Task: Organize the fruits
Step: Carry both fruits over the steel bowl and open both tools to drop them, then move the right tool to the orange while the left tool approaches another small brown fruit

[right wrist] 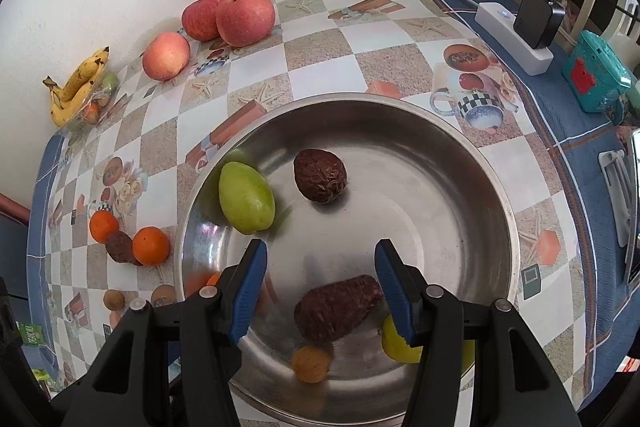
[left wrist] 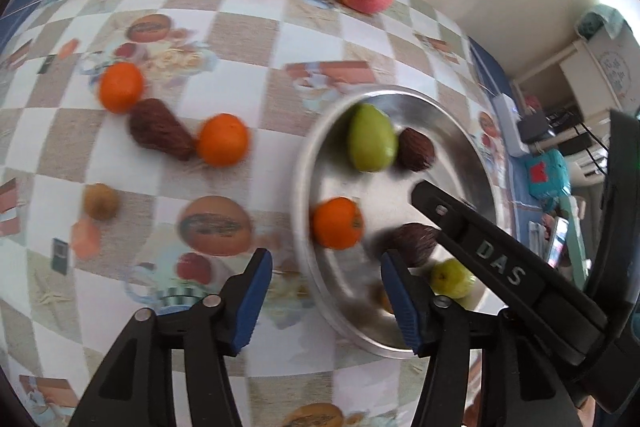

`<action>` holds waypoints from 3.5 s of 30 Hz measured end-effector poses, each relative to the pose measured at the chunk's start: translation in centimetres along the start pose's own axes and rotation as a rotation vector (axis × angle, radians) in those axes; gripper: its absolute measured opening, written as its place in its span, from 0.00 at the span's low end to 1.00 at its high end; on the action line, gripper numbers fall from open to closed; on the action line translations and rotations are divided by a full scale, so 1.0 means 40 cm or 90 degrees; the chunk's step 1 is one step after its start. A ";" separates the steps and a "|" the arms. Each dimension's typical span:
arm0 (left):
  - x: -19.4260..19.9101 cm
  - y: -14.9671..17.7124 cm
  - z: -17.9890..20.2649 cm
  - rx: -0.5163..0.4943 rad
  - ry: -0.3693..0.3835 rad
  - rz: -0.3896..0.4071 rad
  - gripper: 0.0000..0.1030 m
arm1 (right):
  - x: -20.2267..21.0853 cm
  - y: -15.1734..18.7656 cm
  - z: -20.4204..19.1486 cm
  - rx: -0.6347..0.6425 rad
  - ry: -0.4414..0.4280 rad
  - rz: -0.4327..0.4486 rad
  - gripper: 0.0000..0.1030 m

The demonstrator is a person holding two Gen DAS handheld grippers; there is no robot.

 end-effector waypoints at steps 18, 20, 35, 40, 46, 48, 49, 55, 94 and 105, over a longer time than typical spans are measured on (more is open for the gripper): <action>0.109 -0.023 -0.308 0.129 -0.188 0.061 1.00 | -0.001 0.037 -0.124 0.052 0.027 0.005 0.56; 0.124 -0.022 -0.347 0.143 -0.218 0.065 1.00 | -0.005 0.042 -0.143 0.054 0.024 0.004 0.56; 0.251 -0.043 -0.550 0.204 -0.346 0.136 1.00 | -0.026 0.094 -0.329 0.109 -0.015 0.012 0.66; 0.238 -0.043 -0.559 0.195 -0.346 0.115 1.00 | -0.037 0.117 -0.384 0.140 -0.035 0.008 0.66; 0.197 -0.037 -0.549 0.191 -0.313 0.087 1.00 | -0.063 0.138 -0.414 0.162 -0.029 -0.003 0.66; 0.189 -0.039 -0.542 0.188 -0.304 0.087 1.00 | -0.069 0.139 -0.417 0.162 -0.030 -0.006 0.66; 0.187 -0.041 -0.540 0.188 -0.301 0.092 1.00 | -0.072 0.140 -0.419 0.163 -0.030 -0.007 0.66; 0.180 -0.057 -0.514 0.169 -0.270 0.111 1.00 | -0.078 0.137 -0.420 0.164 -0.033 -0.007 0.66; 0.046 0.022 -0.405 0.233 -0.040 -0.002 0.59 | -0.116 0.105 -0.367 0.161 -0.046 0.001 0.53; 0.031 0.014 -0.374 0.209 -0.041 -0.005 0.25 | -0.128 0.111 -0.377 0.165 -0.061 -0.012 0.46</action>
Point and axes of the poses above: each gripper's, at about its wrist camera, not at the fingertips, and x roughly against the way its jaws point, z to its right, y to its underside, the point moved 6 cm from there along -x, roughly the way its jaws point, and after that the axes turned 10 degrees about -x, right-handed, at the moved point
